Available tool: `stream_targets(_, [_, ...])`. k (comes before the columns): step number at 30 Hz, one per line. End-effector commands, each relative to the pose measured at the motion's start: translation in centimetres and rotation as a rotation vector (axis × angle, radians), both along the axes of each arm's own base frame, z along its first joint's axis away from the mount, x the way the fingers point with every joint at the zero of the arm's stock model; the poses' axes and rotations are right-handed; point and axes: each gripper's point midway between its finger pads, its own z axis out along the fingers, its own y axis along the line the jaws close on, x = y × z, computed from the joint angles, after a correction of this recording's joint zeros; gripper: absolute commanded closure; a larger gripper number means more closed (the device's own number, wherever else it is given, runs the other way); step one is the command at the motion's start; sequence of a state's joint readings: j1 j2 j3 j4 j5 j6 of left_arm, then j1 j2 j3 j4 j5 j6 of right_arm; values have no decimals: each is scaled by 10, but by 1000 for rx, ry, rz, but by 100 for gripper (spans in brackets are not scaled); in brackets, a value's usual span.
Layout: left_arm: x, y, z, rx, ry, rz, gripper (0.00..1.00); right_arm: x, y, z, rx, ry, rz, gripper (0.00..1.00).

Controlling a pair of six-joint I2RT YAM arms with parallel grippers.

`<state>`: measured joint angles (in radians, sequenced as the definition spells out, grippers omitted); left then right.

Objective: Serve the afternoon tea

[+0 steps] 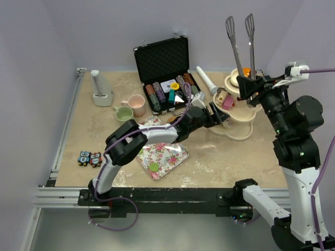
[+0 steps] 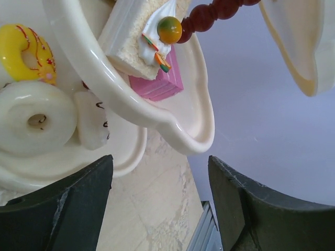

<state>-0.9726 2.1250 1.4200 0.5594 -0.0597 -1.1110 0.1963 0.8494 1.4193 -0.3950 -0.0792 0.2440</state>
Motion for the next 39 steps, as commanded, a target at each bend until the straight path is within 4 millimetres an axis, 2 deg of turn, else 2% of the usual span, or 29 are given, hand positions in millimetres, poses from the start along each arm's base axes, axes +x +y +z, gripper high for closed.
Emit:
stream_targets(1, [3,-26,30,-93,-39,-32,22,-18,1,34,-10,-115,27,49])
stream_targets(7, [7,-52,12,-52,-14,-66,20,-22,2,29,-23,-112,37,49])
stream_targets(13, [13,-60,1,-33,20,-49,25,-28,4,28,-23,-115,54,49])
stream_targets(18, [14,-64,5,-64,42,-48,42,-27,2,20,-28,-99,40,50])
stream_targets(26, [14,-53,12,-73,69,-17,61,-31,-3,14,-29,-88,20,49])
stream_targets(29, [15,-48,17,-74,72,-20,64,-32,-4,12,-29,-85,15,50])
stream_targets(36, [22,-22,15,-59,116,-56,87,-35,-5,9,-27,-78,10,50])
stream_targets(39, [24,-10,16,4,102,-60,90,-35,-6,6,-30,-71,7,49])
